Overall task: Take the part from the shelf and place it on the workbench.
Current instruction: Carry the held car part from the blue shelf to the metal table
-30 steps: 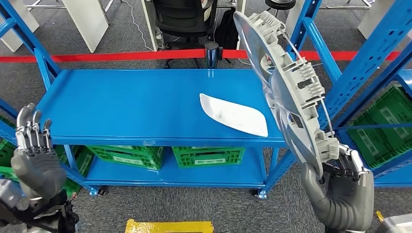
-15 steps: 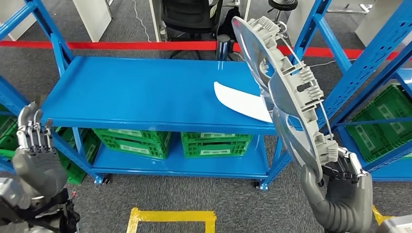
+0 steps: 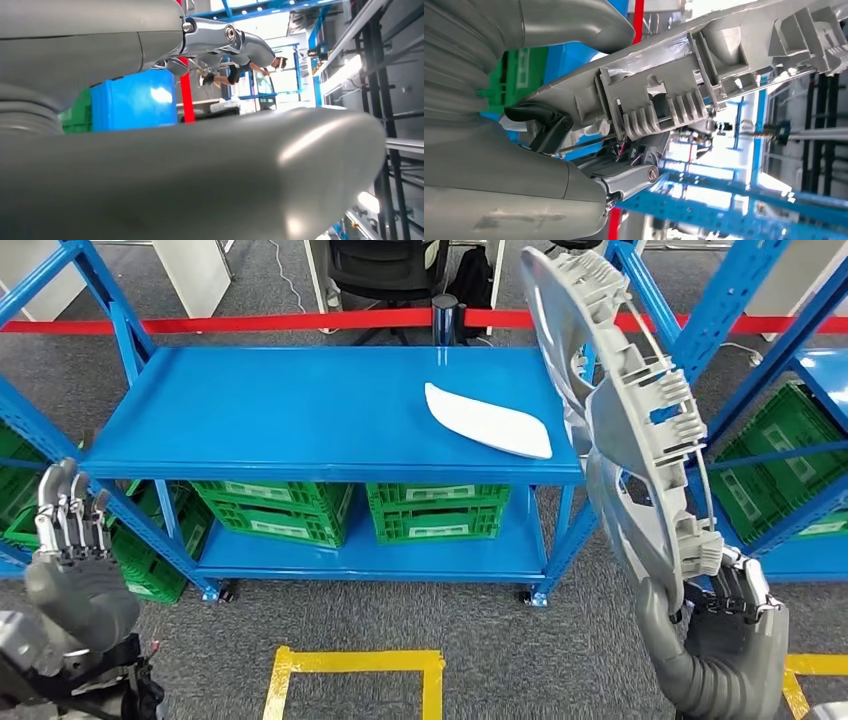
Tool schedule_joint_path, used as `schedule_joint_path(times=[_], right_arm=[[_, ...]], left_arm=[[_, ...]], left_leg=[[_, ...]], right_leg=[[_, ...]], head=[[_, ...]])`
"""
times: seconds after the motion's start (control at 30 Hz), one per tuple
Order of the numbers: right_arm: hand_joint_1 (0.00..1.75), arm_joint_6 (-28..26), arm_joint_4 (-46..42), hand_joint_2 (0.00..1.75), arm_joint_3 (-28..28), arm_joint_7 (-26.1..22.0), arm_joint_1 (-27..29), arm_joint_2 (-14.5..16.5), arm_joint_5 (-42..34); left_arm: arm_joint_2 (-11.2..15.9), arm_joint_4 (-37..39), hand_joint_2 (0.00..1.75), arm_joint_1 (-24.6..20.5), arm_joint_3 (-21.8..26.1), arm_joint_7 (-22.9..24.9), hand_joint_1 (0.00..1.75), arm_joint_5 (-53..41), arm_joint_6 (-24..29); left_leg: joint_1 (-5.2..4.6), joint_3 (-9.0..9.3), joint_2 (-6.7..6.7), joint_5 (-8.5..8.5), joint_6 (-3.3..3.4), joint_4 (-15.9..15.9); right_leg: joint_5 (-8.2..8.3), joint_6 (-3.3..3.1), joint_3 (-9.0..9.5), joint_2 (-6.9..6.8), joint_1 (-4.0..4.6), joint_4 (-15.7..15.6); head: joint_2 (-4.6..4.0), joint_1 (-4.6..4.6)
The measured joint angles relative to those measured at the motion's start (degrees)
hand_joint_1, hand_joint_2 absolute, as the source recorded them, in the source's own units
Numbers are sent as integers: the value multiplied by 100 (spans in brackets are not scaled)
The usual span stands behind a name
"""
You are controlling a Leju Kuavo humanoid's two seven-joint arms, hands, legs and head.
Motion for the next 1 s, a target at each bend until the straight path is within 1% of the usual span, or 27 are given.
schedule_joint_path(times=[0.03, 0.07, 0.1, 0.13, 0.17, 0.2, 0.23, 0.27, 0.3, 0.33, 0.37, 0.43, 0.47, 0.5, 0.53, 0.57, 0.6, 0.67, 0.7, 0.73, 0.8, 0.83, 0.87, 0.9, 0.93, 0.97, 1.0], right_arm=[[175, -14, 0, 175, -1, 1, 15, 1, -1], [175, -33, 0, 175, -2, 2, 31, 1, -4], [175, -54, -1, 175, -3, 3, 46, 1, -10], [175, -70, -4, 175, -7, 3, 60, 1, -20], [175, -86, -7, 175, -12, 3, 77, 1, -32], [175, -97, -9, 175, -19, 3, 94, 1, -43], [175, -105, -11, 175, -28, 3, 108, 1, -51], [175, -114, -13, 175, -36, 4, 124, 1, -55], [175, -120, -14, 175, -46, 7, 140, -1, -56], [175, -127, -15, 175, -59, 12, 159, -2, -57], [175, -134, -15, 175, -75, 18, 181, -5, -59], [175, -154, -16, 175, -119, 25, 228, -9, -79], [175, -162, -16, 175, -144, 21, 246, -10, -95], [175, -166, -16, 175, -167, 14, 260, -10, -111], [175, -162, -16, 175, -188, 2, 268, -10, -129], [175, -154, -17, 175, -208, -12, 269, -10, -144], [175, -142, -21, 175, -228, -24, 264, -10, -158], [175, -115, -41, 175, -269, -38, 254, -10, -178], [175, -95, -52, 175, -284, -48, 250, -10, -179], [175, -67, -61, 175, -296, -62, 247, -10, -179], [175, 13, -69, 175, -309, -91, 236, -5, -178], [175, 49, -70, 175, -313, -98, 224, -1, -180], [175, 77, -70, 175, -314, -98, 213, 3, -186], [175, 98, -67, 175, -314, -98, 202, 9, -195], [175, 109, -62, 175, -314, -97, 195, 15, -204], [175, 118, -54, 175, -314, -97, 191, 20, -214], [175, 122, -44, 175, -313, -97, 188, 26, -221]], left_arm=[[1, 3, 0, -1, -2, 3, 0, 1, -5], [1, 5, 0, -3, -4, 5, 0, 2, -14], [1, 8, 0, -8, -7, 9, 0, 2, -24], [1, 9, 0, -15, -10, 11, 0, 2, -34], [1, 11, 0, -21, -13, 12, 0, 3, -42], [1, 13, 0, -22, -16, 12, 0, 5, -45], [1, 15, 0, -18, -18, 10, 0, 11, -47], [0, 20, 0, -14, -20, 4, 0, 23, -46], [0, 25, 0, -9, -20, -7, 0, 42, -46], [-1, 31, 0, -5, -21, -25, 0, 62, -43], [-1, 39, 0, 0, -21, -51, 0, 90, -39], [-3, 71, 0, 28, -21, -129, 0, 176, -18], [-5, 95, 0, 48, -21, -181, 0, 227, -4], [-8, 121, 0, 67, -22, -237, 0, 268, 13], [-10, 146, 0, 82, -22, -287, 0, 292, 31], [-11, 165, 0, 91, -23, -322, 0, 300, 50], [-14, 177, 0, 94, -23, -345, 0, 301, 69], [-23, 188, 0, 98, -22, -362, 0, 294, 97], [-28, 191, 0, 102, -23, -364, 0, 283, 103], [-32, 194, 0, 107, -24, -354, 0, 258, 111], [-34, 191, 0, 121, -27, -282, 0, 178, 130], [-34, 186, 0, 130, -27, -232, 0, 138, 140], [-31, 182, 0, 139, -26, -187, 0, 106, 150], [-29, 180, 0, 150, -26, -152, 0, 82, 158], [-27, 179, 0, 162, -25, -130, 0, 67, 166], [-25, 179, 0, 174, -23, -116, 0, 54, 176], [-24, 178, 0, 182, -23, -107, 0, 47, 182]], left_leg=[[15, 124, 1, 120, -18, -43], [32, 351, 3, 272, -35, -282], [49, 651, 4, 351, -51, -667], [50, 967, -1, 348, -54, -1085], [45, 1197, -6, 289, -41, -1413], [30, 1303, -13, 216, -12, -1615], [7, 1315, -18, 198, 34, -1684], [6, 1253, -13, 228, 94, -1686], [5, 1193, -6, 274, 150, -1689], [9, 1146, 2, 326, 207, -1694], [15, 1089, 11, 383, 254, -1701], [-5, 975, 17, 504, 301, -1693], [-19, 902, 18, 572, 310, -1682], [-34, 818, 17, 640, 313, -1665], [-47, 721, 16, 703, 311, -1645], [-60, 629, 14, 760, 307, -1625], [-68, 556, 13, 810, 303, -1610], [-83, 457, 14, 907, 270, -1599], [-76, 427, 18, 961, 240, -1603], [-68, 407, 21, 1019, 201, -1620], [-51, 379, 18, 1091, 127, -1656], [-51, 337, 12, 1017, 97, -1615], [-51, 269, 7, 840, 74, -1464], [-45, 174, 3, 579, 54, -1192], [-40, 74, 3, 305, 31, -833], [-35, -2, 4, 108, 13, -464], [-33, -25, 4, 35, -1, -198]], right_leg=[[53, 20, -94, 0, -11, 23], [102, 48, -187, 2, -26, 55], [144, 82, -274, 6, -36, 99], [179, 119, -349, 10, -41, 150], [218, 159, -405, 15, -42, 193], [262, 196, -441, 16, -42, 219], [311, 234, -460, 16, -47, 222], [347, 273, -477, 18, -59, 217], [310, 308, -506, 22, -72, 240], [166, 339, -567, 27, -81, 341], [-76, 360, -645, 33, -87, 548], [-652, 379, -814, 38, -86, 1249], [-808, 378, -847, 40, -84, 1586], [-831, 368, -824, 41, -78, 1799], [-740, 346, -715, 44, -68, 1813], [-591, 309, -512, 47, -53, 1619], [-486, 253, -234, 50, -31, 1246], [-486, 153, 319, 54, 13, 446], [-534, 121, 470, 54, 36, 189], [-551, 106, 529, 53, 55, 80], [-449, 68, 484, 35, 57, -27], [-385, 38, 453, 20, 44, -78], [-312, 7, 418, 6, 26, -125], [-250, -15, 384, -6, 18, -144], [-190, -35, 308, -7, 18, -144], [-129, -41, 235, -8, 19, -134], [-72, -36, 148, -9, 20, -122]], head=[[0, -13], [0, -25], [0, -44], [0, -72], [0, -92], [0, -105], [0, -110], [0, -102], [0, -94], [0, -75], [0, -44], [0, 45], [0, 80], [0, 107], [0, 126], [0, 142], [0, 157], [0, 167], [0, 165], [0, 165], [0, 178], [0, 174], [0, 151], [0, 119], [0, 88], [0, 61], [0, 42]])
